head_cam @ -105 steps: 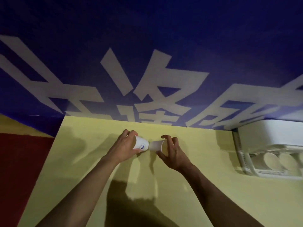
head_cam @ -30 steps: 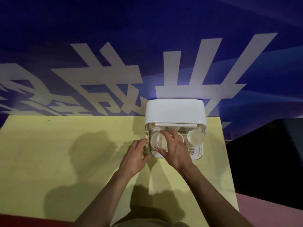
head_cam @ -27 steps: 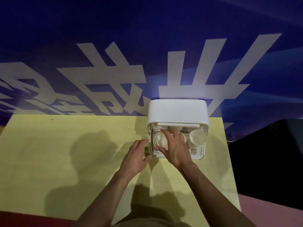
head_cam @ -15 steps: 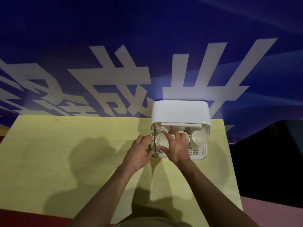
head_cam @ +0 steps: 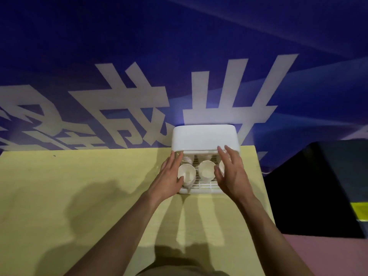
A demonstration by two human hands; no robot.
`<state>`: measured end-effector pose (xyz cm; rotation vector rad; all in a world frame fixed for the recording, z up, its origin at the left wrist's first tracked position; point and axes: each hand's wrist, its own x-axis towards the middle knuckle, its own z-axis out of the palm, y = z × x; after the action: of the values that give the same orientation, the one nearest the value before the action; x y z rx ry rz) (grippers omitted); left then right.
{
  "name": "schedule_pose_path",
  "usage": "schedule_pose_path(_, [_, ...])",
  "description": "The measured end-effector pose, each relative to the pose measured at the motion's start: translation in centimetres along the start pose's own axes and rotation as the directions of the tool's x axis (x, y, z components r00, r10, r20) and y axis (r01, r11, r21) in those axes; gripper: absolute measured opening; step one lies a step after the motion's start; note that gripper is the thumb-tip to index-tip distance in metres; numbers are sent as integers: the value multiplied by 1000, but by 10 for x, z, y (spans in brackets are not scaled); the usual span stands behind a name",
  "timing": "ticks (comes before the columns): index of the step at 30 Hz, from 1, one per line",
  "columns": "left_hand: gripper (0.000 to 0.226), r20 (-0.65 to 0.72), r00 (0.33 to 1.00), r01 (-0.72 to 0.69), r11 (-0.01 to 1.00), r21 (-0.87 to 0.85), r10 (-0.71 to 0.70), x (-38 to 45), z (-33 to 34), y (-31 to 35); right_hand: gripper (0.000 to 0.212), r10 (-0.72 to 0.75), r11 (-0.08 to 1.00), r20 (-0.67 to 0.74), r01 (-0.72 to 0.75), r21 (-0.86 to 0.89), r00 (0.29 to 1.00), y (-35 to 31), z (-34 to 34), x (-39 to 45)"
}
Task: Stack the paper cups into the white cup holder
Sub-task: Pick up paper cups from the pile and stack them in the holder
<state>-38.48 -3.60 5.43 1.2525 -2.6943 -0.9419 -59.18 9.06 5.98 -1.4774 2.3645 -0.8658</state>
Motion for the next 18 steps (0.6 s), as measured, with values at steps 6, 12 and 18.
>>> schedule_pose_path(6, [89,34,999,26,999,-34,-24,-3,7,-1,66,-7,1000,96,7,4,995,11,6,-9])
schedule_pose_path(12, [85,21,1000,-8,999,-33,8,-9,12,-9,64,-1,999,78,5,-43,997,16,7,-13])
schedule_pose_path(18, [79,19,1000,-6,997,-74,8,-21,15,-9,64,-41,998,108,46,-44,993,17,7,-33])
